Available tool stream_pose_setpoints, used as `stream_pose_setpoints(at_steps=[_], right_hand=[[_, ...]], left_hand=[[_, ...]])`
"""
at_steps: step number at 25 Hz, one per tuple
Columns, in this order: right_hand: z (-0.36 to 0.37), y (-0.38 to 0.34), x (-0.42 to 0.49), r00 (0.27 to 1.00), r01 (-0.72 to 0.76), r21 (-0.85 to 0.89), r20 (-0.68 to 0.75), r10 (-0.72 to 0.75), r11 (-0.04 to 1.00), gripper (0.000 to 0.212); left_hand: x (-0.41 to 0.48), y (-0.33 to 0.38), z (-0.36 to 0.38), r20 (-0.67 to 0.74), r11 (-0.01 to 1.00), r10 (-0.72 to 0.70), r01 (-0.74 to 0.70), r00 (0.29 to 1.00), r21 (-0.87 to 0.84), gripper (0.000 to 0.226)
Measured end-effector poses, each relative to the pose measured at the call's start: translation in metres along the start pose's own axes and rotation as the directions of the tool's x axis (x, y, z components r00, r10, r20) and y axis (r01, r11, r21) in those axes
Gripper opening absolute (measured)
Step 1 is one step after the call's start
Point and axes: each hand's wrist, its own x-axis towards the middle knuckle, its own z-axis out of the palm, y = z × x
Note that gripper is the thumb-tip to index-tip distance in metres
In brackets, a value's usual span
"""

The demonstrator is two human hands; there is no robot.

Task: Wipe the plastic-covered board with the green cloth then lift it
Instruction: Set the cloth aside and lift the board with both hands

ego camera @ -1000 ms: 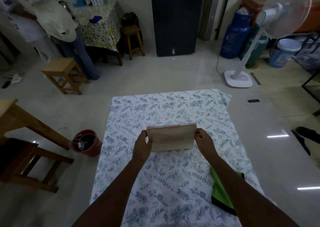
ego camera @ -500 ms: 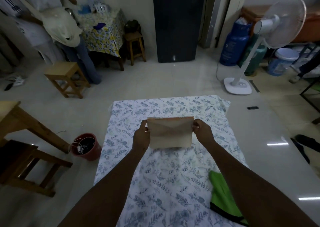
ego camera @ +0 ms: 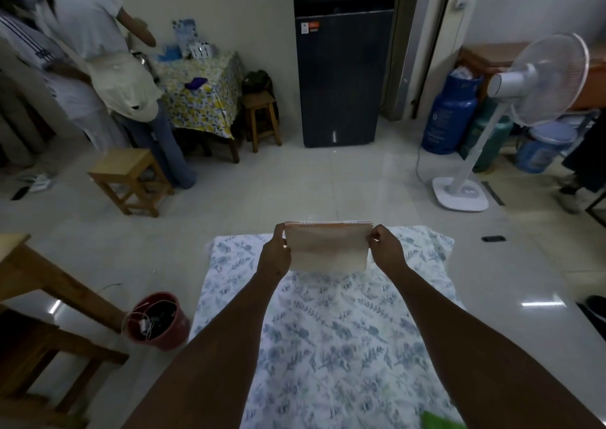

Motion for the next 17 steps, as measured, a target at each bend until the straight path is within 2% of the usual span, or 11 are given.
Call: stream_pose_setpoints(at_steps=[7, 17], right_hand=[[0.03, 0.025, 0.033, 0.996, -0.041, -0.027, 0.072, 0.043, 0.999, 0.008], [0.038, 0.027, 0.042, 0.997, -0.04, -0.009, 0.061, 0.04, 0.999, 0.01]], left_hand=[[0.026, -0.02, 0.016, 0.063, 0.998, -0.061, 0.06, 0.996, 0.023, 0.05], [0.033, -0.03, 0.024, 0.049, 0.992, -0.128, 0.129, 0.99, 0.0, 0.044]])
